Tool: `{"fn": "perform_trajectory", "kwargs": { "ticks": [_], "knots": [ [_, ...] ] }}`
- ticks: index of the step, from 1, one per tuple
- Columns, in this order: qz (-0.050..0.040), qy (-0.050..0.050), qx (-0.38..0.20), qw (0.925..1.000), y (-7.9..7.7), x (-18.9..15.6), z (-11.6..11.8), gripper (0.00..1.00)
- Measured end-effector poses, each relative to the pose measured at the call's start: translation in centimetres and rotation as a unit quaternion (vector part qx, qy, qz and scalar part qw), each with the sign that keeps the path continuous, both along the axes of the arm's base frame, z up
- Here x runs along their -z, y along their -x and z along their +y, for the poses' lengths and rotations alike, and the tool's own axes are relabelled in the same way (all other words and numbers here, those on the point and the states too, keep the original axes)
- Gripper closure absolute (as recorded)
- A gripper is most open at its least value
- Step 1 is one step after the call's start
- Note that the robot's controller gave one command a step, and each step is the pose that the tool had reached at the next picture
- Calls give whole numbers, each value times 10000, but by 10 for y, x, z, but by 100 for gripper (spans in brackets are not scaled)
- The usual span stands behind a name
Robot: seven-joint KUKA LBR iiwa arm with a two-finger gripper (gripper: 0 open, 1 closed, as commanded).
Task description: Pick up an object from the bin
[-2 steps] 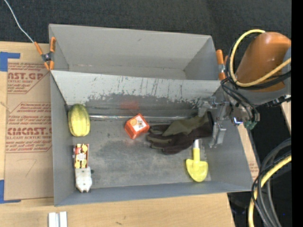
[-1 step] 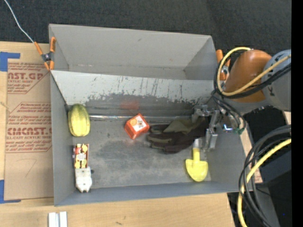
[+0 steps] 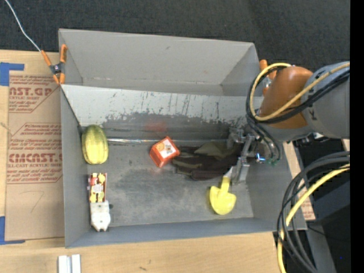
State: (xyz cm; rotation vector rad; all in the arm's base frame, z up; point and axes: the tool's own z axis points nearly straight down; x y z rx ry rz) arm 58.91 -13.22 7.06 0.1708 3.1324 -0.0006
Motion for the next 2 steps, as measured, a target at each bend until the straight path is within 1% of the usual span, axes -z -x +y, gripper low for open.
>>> {"fn": "perform_trajectory", "kwargs": {
  "ticks": [1, 2],
  "knots": [
    [-8, 9, -235, 9997, -1, 0, -2, 0],
    [-15, 0, -2, 10000, -1, 0, 1, 0]
  ]
}}
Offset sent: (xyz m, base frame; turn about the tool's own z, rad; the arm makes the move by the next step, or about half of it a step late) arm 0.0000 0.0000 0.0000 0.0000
